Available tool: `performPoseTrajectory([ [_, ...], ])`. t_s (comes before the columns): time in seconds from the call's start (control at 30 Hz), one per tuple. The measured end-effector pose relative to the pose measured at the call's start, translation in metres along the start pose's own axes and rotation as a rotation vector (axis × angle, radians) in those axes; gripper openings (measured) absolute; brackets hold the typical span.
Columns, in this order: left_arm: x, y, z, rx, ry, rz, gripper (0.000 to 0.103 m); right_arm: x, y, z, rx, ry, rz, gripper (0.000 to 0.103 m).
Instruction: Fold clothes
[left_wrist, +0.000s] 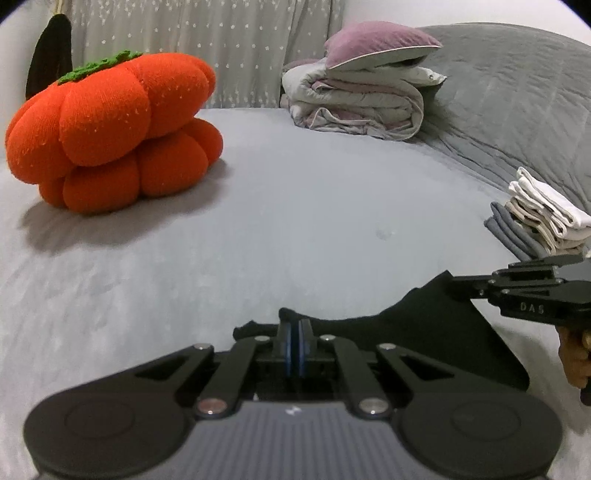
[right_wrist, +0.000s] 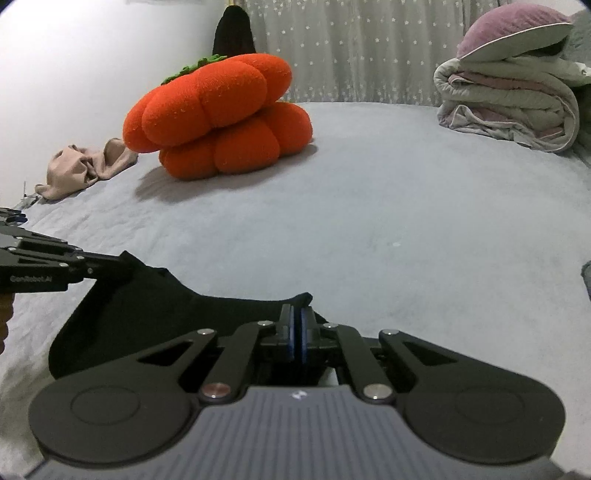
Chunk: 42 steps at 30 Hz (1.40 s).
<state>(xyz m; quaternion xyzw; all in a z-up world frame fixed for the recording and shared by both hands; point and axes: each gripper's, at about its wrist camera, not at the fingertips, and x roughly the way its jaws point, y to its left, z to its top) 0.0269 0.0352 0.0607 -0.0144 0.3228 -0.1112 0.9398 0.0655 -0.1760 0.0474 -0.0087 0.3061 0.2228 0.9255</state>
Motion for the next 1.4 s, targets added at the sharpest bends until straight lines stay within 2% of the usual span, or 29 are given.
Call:
performPoseTrajectory([
  [0.17,0.005,0.003,0.002,-0.026,-0.017,0.032,0.003,0.001,0.001,0.000,0.007,-0.032,-0.041,0.004],
  [0.3,0.025,0.000,-0.006,-0.013,0.062,0.085,0.004,0.017,0.003,-0.008,0.010,0.013,-0.061,0.004],
  [0.37,0.029,0.001,-0.008,-0.015,0.073,0.102,0.005,0.024,0.005,-0.014,-0.001,0.029,-0.081,0.004],
  [0.47,0.027,0.003,-0.007,-0.022,0.066,0.122,0.013,0.023,0.010,-0.014,-0.029,0.013,-0.103,0.006],
  [0.5,0.024,0.004,-0.006,-0.025,0.059,0.128,0.022,0.020,0.010,-0.013,-0.025,0.007,-0.110,0.008],
  [0.53,0.022,0.005,-0.005,-0.028,0.052,0.135,0.025,0.017,0.009,-0.012,-0.021,0.001,-0.116,0.013],
  [0.7,0.004,0.010,-0.005,-0.042,0.010,0.176,0.028,-0.008,0.014,-0.004,-0.015,-0.026,-0.107,0.014],
  [0.77,-0.007,0.006,-0.005,-0.032,-0.013,0.165,0.027,-0.020,0.019,-0.002,-0.018,-0.033,-0.087,0.014],
  [0.9,-0.024,-0.020,-0.016,-0.024,-0.029,0.042,0.028,-0.031,0.033,-0.015,-0.038,0.011,0.005,0.014],
  [1.03,-0.023,-0.050,-0.029,-0.024,0.005,-0.045,0.027,-0.034,0.046,-0.026,-0.058,0.061,0.073,0.014],
  [1.1,-0.018,-0.060,-0.034,-0.008,0.018,-0.048,0.027,-0.024,0.050,-0.028,-0.066,0.084,0.072,0.014],
  [1.27,0.001,-0.063,-0.045,-0.012,0.073,0.012,0.027,-0.006,0.050,-0.032,-0.069,0.119,0.061,0.013],
  [1.4,0.004,-0.061,-0.052,-0.023,0.067,0.047,0.026,-0.005,0.047,-0.039,-0.055,0.130,0.041,0.008],
])
